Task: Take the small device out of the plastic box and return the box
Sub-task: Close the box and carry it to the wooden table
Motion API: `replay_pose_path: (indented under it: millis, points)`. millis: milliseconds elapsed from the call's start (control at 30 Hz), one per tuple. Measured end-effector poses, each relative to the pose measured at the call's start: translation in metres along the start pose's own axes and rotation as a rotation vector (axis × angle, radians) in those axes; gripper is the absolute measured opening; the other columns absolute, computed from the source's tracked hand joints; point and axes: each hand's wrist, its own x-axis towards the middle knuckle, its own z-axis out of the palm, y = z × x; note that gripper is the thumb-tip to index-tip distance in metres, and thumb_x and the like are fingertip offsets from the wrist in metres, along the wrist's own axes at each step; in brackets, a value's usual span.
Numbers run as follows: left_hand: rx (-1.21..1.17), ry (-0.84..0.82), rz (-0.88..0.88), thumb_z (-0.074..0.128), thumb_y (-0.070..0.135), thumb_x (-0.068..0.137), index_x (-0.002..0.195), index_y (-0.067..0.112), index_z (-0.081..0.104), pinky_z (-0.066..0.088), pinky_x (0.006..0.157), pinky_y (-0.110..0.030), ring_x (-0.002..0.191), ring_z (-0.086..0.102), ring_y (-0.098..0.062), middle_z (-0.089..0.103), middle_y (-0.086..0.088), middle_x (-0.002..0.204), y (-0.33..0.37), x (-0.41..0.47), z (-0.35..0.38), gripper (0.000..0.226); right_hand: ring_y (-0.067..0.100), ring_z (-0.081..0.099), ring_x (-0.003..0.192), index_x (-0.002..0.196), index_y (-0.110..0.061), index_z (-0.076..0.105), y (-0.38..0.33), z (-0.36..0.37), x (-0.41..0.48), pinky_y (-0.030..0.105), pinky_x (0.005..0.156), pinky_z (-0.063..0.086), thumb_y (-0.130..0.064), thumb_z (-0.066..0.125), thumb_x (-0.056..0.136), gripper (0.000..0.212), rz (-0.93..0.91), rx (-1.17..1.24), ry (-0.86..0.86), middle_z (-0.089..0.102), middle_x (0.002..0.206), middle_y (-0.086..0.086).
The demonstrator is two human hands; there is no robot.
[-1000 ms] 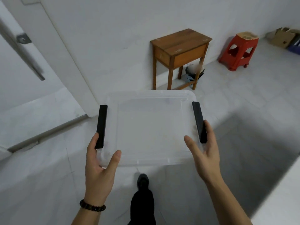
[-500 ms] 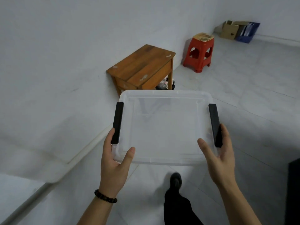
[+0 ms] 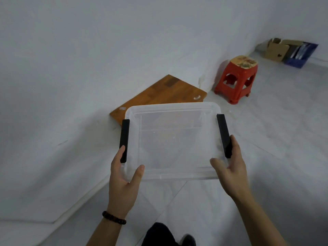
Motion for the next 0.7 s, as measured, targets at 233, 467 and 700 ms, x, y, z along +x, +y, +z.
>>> replay_pose_path:
  millis: [233, 467, 700]
  points:
    - [0.006, 0.047, -0.066, 0.070, 0.016, 0.088, 0.151, 0.025, 0.034, 0.030, 0.108, -0.027, 0.132, 0.033, -0.002, 0.035, 0.016, 0.146, -0.024, 0.161, 0.057, 0.073, -0.018, 0.053, 0.102, 0.135, -0.046, 0.029, -0.012, 0.070, 0.180, 0.005, 0.065, 0.046, -0.049, 0.060, 0.066, 0.076, -0.067, -0.040, -0.139, 0.047, 0.117, -0.035]
    - [0.055, 0.044, -0.231, 0.071, 0.019, 0.088, 0.152, 0.022, 0.030, 0.038, 0.107, -0.040, 0.125, 0.036, -0.012, 0.037, -0.003, 0.149, -0.047, 0.295, 0.106, 0.076, 0.018, 0.055, 0.113, 0.151, -0.032, 0.029, -0.004, 0.133, 0.334, 0.046, 0.091, 0.054, -0.061, 0.055, 0.068, 0.092, -0.006, -0.246, -0.264, 0.054, 0.137, -0.001]
    - [0.080, 0.149, -0.402, 0.074, 0.029, 0.085, 0.150, 0.034, 0.027, 0.042, 0.106, -0.058, 0.136, 0.040, -0.030, 0.035, -0.001, 0.148, -0.077, 0.373, 0.152, 0.081, 0.027, 0.052, 0.129, 0.156, -0.031, 0.017, 0.025, 0.182, 0.463, 0.054, 0.097, 0.053, -0.073, 0.052, 0.074, 0.099, -0.013, -0.366, -0.494, 0.046, 0.146, -0.001]
